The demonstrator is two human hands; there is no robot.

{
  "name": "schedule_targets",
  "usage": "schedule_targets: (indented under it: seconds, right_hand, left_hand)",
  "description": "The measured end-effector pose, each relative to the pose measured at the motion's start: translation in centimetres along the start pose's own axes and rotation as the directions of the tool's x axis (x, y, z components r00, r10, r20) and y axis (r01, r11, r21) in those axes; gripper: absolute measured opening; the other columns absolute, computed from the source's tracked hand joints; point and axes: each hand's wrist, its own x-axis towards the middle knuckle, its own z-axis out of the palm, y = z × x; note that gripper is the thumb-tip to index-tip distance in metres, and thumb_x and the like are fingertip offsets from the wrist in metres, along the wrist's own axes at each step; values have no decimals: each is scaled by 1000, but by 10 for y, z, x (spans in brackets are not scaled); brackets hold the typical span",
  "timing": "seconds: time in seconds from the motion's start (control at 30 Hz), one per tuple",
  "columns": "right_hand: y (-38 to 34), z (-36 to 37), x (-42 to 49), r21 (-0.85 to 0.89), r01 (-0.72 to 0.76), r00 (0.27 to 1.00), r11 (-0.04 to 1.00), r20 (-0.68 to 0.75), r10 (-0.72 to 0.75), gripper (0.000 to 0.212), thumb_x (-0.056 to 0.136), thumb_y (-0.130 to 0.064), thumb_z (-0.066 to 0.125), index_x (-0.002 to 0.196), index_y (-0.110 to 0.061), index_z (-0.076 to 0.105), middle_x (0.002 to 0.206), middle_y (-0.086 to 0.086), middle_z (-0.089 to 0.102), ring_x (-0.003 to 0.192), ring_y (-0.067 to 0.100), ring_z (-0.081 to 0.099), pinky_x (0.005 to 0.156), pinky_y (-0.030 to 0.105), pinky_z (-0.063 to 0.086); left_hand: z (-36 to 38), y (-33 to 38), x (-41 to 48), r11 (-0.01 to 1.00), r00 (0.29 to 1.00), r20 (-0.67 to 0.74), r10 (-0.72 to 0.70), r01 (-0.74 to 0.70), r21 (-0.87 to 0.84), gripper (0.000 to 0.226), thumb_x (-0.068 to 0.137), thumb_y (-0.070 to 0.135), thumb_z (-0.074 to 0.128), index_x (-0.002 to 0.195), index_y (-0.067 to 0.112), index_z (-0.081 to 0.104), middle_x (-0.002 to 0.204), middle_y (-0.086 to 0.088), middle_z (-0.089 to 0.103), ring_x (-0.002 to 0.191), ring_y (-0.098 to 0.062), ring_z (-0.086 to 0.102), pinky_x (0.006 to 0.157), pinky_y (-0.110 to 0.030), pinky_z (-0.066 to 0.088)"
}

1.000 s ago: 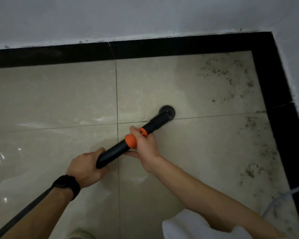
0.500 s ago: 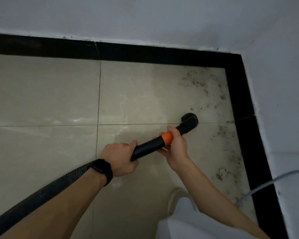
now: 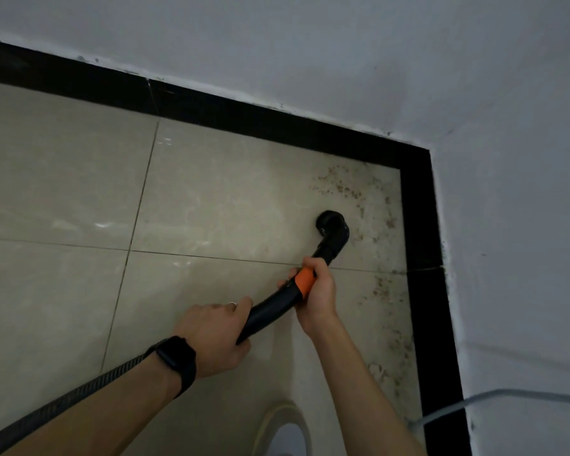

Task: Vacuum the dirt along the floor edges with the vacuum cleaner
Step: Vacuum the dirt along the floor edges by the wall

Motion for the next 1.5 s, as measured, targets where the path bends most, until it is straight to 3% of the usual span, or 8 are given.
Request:
schedule_targets:
  seconds: [0.23, 0.37, 0.5, 0.67, 0.83, 1.2, 1.5]
  right_hand:
    - [-17, 29, 27, -54, 7, 999, 999, 39, -5, 12, 88, -16, 62, 94, -11, 53, 63, 7, 59, 50, 22, 57, 55, 33, 56]
    - [-25, 41, 41, -64, 22, 999, 998, 48, -19, 15, 86, -17, 63, 95, -11, 54, 63, 7, 59, 50, 21, 58, 55, 33, 56]
    - [-31, 50, 52, -63, 42, 998, 997, 50, -39, 18, 81, -18, 65, 95, -11, 56, 63, 7, 59, 49, 21, 57, 54, 33, 56]
    - [-39, 63, 66, -100, 75, 997, 992, 43, -71, 23, 73, -22, 67, 91, -11, 58, 63, 7, 59, 50, 21, 57, 53, 33, 55]
    - [-48, 80, 79, -112, 121, 993, 986, 11, -120, 14, 78, -19, 65, 88, -11, 60, 60, 5, 59, 48, 18, 58, 52, 31, 54]
    - [-66, 98, 93, -100, 133, 989, 986, -45, -138, 11, 83, -18, 65, 90, -10, 62, 61, 6, 62, 50, 22, 61, 51, 28, 54]
    - [-79, 87, 106, -25, 134, 985, 991, -105, -136, 14, 84, -18, 66, 94, -10, 63, 64, 6, 64, 58, 23, 63, 56, 30, 56]
  left_hand:
    - [-12, -9, 20, 996, 995, -58, -83, 81, -36, 34, 88, 50, 47, 108, 27, 34, 83, 11, 48, 65, -15, 48, 56, -27, 37]
    - [-22, -14, 33, 993, 989, -93, -112, 108, -48, 34, 88, 50, 48, 109, 27, 35, 90, 9, 56, 71, -17, 54, 56, -27, 37]
    - [-23, -17, 39, 989, 979, -147, -138, 129, -69, 33, 88, 49, 48, 108, 28, 34, 92, 9, 57, 68, -15, 49, 57, -27, 39]
    - [-20, -22, 47, 986, 958, -245, -151, 130, -100, 35, 88, 47, 49, 114, 27, 38, 100, 8, 59, 80, -17, 58, 60, -29, 38]
    - [-24, -30, 58, 979, 935, -312, -170, 126, -158, 43, 89, 41, 56, 125, 25, 38, 114, 4, 54, 93, -19, 57, 67, -32, 46]
    - [-42, -50, 75, 984, 947, -279, -158, 129, -120, 42, 89, 34, 58, 125, 26, 37, 111, 1, 49, 91, -20, 54, 65, -34, 47]
    - [-70, -53, 105, 994, 982, -156, -105, 101, -31, 40, 88, 31, 58, 118, 29, 31, 109, 1, 46, 86, -18, 45, 64, -33, 43]
